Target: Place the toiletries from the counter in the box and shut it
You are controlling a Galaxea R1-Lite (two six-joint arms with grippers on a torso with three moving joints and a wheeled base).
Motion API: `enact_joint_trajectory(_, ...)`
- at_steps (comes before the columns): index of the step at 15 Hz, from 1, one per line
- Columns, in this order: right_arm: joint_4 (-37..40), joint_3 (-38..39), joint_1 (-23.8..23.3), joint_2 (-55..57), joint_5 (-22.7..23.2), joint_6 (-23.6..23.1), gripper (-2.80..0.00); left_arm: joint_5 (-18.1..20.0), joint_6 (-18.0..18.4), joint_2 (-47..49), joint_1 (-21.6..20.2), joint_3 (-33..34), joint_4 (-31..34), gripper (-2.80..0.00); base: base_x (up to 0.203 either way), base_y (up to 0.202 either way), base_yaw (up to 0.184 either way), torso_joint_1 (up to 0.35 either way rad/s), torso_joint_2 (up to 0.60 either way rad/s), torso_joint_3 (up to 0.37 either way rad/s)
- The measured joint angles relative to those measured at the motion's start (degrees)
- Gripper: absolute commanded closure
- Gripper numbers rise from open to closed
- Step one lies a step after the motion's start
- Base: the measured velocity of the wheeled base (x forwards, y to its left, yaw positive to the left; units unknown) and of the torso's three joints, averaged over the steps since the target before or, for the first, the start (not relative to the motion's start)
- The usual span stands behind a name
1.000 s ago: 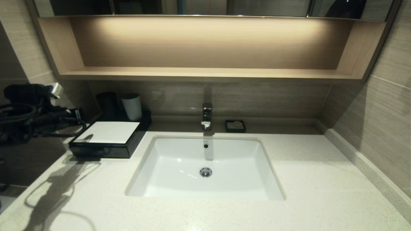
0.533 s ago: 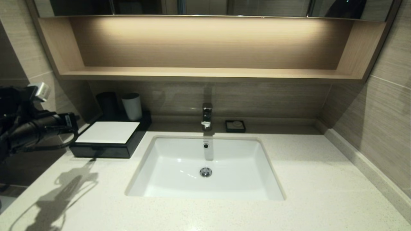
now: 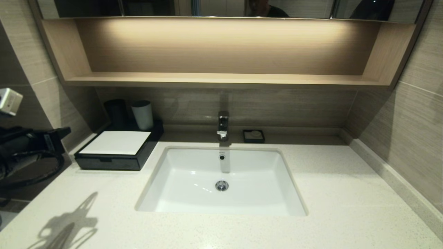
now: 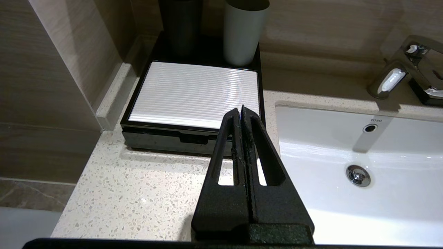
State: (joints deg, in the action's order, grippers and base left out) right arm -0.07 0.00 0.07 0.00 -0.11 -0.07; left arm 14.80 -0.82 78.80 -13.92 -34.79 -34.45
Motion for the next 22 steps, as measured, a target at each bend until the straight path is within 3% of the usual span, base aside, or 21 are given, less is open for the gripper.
enact_joint_trajectory(7, 0.0, 0.0, 0.0, 0.0, 0.0, 0.0, 0.0, -0.1, 2.5, -13.7, 0.9, 12.5, -2.0, 0.0, 0.0, 0.0, 0.0, 0.0, 0.0, 0.0)
enact_joint_trajectory(18, 0.0, 0.0, 0.0, 0.0, 0.0, 0.0, 0.0, -0.7, 7.9, -39.1, 6.4, 30.9, -1.7, 0.0, 0.0, 0.0, 0.0, 0.0, 0.0, 0.0)
enact_joint_trajectory(22, 0.0, 0.0, 0.0, 0.0, 0.0, 0.0, 0.0, -4.5, 9.8, -49.6, 11.2, 34.5, 3.3, 0.0, 0.0, 0.0, 0.0, 0.0, 0.0, 0.0)
